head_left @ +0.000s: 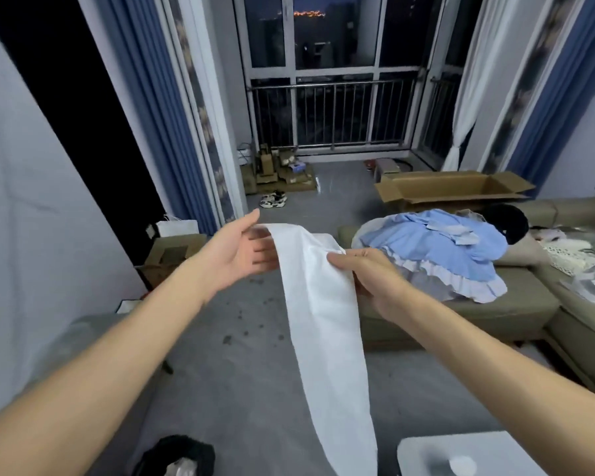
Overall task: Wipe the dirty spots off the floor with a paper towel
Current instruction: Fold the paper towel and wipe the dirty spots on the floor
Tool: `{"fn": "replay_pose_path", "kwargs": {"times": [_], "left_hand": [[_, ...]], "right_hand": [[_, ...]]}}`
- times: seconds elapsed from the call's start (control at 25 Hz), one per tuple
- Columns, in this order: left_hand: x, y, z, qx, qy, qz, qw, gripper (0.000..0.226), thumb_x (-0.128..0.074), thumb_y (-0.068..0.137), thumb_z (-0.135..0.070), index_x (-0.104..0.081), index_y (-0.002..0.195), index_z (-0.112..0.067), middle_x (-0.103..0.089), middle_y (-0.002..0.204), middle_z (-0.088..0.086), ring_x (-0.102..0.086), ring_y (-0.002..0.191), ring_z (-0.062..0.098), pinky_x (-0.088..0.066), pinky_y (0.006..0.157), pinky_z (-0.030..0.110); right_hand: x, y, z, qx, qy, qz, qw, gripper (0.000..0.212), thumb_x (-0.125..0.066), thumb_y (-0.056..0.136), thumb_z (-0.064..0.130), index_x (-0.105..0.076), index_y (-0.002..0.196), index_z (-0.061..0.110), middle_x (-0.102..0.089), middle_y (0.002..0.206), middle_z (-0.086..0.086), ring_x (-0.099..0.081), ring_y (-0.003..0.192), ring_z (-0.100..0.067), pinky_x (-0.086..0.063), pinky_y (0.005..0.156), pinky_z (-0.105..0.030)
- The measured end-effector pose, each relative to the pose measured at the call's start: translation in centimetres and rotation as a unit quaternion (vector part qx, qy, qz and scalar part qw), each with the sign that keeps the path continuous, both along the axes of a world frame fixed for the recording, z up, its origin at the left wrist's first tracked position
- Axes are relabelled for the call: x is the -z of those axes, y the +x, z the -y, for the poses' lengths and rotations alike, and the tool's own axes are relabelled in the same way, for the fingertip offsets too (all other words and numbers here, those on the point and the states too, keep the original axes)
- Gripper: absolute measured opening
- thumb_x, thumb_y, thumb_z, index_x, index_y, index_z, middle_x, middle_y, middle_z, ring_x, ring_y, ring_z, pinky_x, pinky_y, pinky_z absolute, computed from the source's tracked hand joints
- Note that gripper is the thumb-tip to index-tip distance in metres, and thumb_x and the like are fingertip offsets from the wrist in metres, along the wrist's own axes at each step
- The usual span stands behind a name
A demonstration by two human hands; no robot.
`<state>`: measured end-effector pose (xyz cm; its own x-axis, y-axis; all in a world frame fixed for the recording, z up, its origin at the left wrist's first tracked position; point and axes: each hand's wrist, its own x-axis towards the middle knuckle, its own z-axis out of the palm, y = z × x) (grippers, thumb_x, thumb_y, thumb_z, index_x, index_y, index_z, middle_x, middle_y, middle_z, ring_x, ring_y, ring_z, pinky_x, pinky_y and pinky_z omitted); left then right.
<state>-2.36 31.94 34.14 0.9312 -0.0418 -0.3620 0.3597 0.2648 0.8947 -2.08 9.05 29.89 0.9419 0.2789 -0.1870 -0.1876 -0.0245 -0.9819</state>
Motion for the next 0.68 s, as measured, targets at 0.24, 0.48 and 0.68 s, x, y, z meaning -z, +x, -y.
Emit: {"fn": "replay_pose_path", "kwargs": {"times": [0.24, 0.48, 0.68], "left_hand": [[3.2, -1.1, -4.3, 0.076, 0.170, -0.020, 0.982, 0.048, -0.075, 0.075, -0.034, -0.068, 0.111, -0.004, -0.074, 0.105, 0.014, -0.072, 0.095, 0.029, -0.056, 0.083, 0.035], [6.3, 5.2, -2.6, -0.033, 0.161, -0.032, 0.986, 0.022, -0.045, 0.093, -0.014, -0.062, 0.103, -0.003, -0.070, 0.093, 0.016, -0.067, 0.085, 0.029, -0.054, 0.079, 0.036], [6.7, 13.0, -0.3, -0.090, 0.261, 0.033, 0.961, 0.022, -0.041, 0.089, -0.012, -0.043, 0.068, -0.019, -0.043, 0.054, -0.004, -0.041, 0.048, 0.013, -0.035, 0.050, 0.025]], "right_hand": [[1.2, 2.2, -5.8, 0.074, -0.036, -0.029, 0.996, 0.026, -0.058, 0.091, 0.033, -0.063, 0.077, 0.012, -0.058, 0.075, -0.008, -0.054, 0.068, -0.021, -0.038, 0.059, -0.026], [4.0, 9.2, -5.0, 0.072, -0.061, -0.036, 0.995, 0.031, -0.053, 0.083, 0.034, -0.061, 0.078, 0.005, -0.051, 0.077, -0.006, -0.046, 0.070, -0.021, -0.035, 0.061, -0.031], [5.3, 17.7, -2.2, 0.066, 0.012, -0.098, 0.993, 0.033, -0.052, 0.089, 0.041, -0.054, 0.062, 0.023, -0.054, 0.061, -0.001, -0.051, 0.050, -0.014, -0.043, 0.055, -0.025]]}}
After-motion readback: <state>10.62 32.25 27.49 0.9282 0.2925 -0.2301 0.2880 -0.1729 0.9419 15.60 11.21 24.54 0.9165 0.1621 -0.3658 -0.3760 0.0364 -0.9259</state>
